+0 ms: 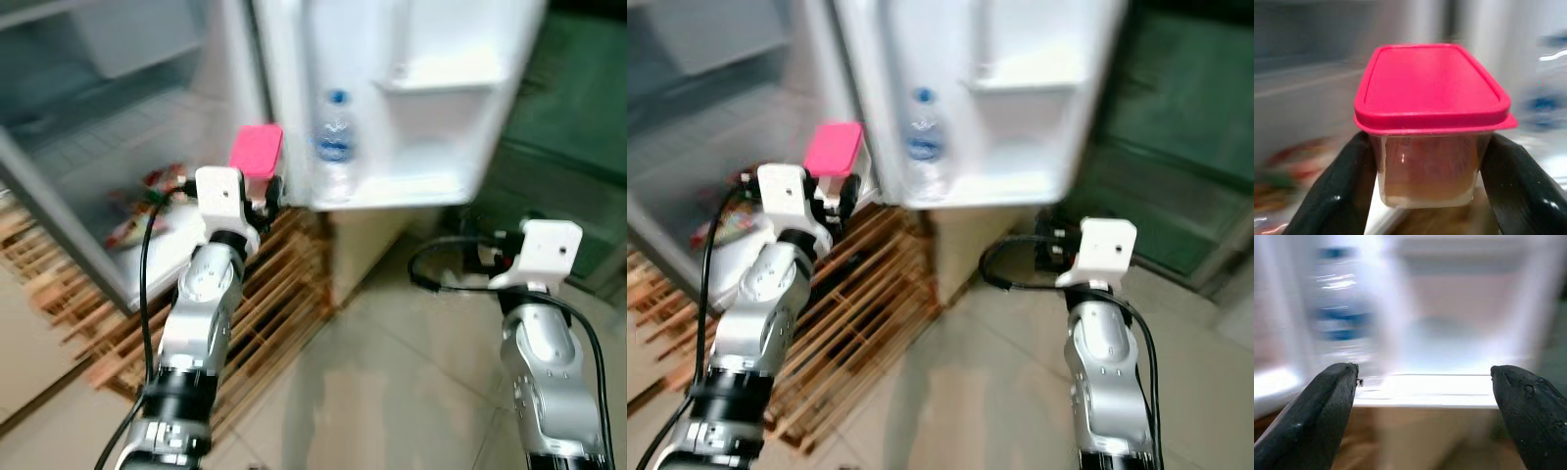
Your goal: Restocking fridge
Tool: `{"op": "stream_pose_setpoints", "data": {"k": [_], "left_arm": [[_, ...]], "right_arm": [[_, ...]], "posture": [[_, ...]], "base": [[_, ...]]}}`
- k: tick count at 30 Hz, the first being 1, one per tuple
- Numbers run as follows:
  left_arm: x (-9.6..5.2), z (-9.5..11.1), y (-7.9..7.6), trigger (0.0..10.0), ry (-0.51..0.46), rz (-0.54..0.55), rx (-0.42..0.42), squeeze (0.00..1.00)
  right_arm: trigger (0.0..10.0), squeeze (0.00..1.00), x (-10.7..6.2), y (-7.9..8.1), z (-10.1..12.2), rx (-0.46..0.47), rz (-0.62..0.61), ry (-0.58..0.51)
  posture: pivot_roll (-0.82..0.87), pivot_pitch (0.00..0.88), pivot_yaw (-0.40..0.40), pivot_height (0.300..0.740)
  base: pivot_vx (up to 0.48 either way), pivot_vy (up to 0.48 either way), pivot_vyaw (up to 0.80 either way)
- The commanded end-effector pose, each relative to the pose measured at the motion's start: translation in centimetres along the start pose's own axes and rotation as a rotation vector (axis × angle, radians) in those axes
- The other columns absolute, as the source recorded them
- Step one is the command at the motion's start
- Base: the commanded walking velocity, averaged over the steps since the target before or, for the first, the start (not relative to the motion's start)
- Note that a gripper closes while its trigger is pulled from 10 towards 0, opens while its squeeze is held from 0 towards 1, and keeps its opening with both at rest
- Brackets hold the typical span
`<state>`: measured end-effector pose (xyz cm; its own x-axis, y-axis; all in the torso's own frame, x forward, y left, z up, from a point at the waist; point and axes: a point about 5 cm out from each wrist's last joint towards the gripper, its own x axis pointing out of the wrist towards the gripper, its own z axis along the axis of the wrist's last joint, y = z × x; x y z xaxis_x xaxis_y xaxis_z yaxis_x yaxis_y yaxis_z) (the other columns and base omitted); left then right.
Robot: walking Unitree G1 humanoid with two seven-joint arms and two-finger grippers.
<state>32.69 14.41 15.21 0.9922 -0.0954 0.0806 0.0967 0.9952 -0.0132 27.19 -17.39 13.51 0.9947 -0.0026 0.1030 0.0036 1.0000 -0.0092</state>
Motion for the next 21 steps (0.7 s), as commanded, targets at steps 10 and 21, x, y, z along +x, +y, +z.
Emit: {"op": "stream_pose_setpoints", "data": {"k": [10,21], "left_arm": [[-0.5,0.0,-1.2,10.0,0.018,0.005,0.033,0.00],[0.2,-0.1,-2.1,10.0,0.054,-0.017,0.020,0.00]], "right_arm": [[10.0,0.00,0.4,0.4,-1.0,0.024,0.076,0.075],[10.0,0.00,0.5,0.7,-0.6,-0.013,0.097,0.063]], "posture": [[-0.10,0.000,0.059,0.740],[-0.11,0.000,0.061,0.740]], "base": [[0.000,-0.282,0.62],[0.214,-0.409,0.53]]}}
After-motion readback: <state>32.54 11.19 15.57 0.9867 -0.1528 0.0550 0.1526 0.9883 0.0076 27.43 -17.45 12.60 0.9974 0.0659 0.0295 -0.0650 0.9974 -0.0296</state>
